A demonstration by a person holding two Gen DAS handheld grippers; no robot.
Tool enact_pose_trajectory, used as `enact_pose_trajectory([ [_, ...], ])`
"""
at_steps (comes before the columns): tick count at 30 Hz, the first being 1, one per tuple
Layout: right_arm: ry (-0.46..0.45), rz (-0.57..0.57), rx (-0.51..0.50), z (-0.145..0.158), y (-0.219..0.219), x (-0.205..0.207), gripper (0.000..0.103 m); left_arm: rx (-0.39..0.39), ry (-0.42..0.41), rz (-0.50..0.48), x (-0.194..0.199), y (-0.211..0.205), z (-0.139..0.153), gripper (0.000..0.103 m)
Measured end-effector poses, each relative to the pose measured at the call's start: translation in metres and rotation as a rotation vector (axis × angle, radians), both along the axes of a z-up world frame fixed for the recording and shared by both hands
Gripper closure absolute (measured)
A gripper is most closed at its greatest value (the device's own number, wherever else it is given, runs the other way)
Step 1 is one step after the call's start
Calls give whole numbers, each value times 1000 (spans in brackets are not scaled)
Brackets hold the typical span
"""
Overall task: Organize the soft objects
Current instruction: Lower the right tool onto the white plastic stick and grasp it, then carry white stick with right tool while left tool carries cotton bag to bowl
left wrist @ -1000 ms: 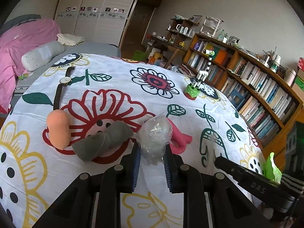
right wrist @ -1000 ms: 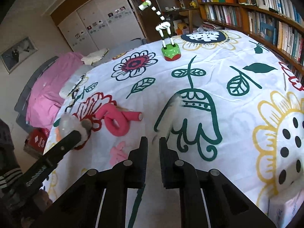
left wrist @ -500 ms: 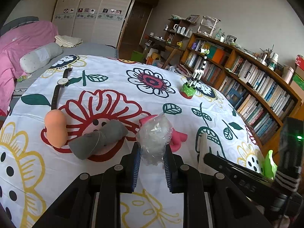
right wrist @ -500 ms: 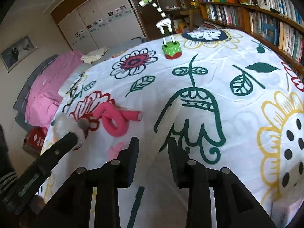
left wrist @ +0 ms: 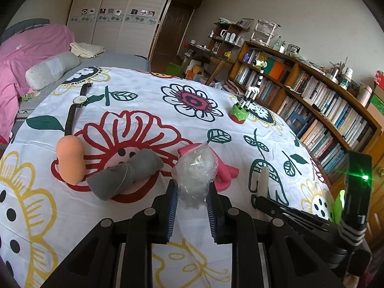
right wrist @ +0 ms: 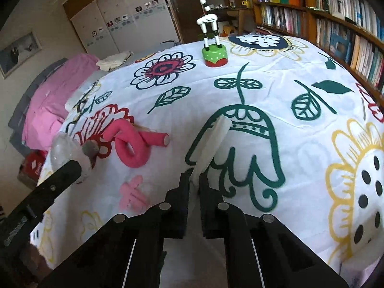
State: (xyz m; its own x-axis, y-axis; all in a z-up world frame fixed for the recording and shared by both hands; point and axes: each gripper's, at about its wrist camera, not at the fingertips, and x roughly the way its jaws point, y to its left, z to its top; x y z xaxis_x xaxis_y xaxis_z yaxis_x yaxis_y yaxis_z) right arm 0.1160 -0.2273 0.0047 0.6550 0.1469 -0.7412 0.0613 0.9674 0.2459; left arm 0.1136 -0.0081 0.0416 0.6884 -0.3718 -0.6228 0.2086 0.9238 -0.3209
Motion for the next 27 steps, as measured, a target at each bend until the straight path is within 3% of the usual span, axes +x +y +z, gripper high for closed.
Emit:
enact_pose_trajectory([
  [13, -73, 108, 30, 32, -3, -63, 95, 10, -5, -21, -4, -7, 0, 78],
  [27, -100, 214, 4, 45, -13, -137, 95, 56, -17, -75, -16, -32, -1, 79],
])
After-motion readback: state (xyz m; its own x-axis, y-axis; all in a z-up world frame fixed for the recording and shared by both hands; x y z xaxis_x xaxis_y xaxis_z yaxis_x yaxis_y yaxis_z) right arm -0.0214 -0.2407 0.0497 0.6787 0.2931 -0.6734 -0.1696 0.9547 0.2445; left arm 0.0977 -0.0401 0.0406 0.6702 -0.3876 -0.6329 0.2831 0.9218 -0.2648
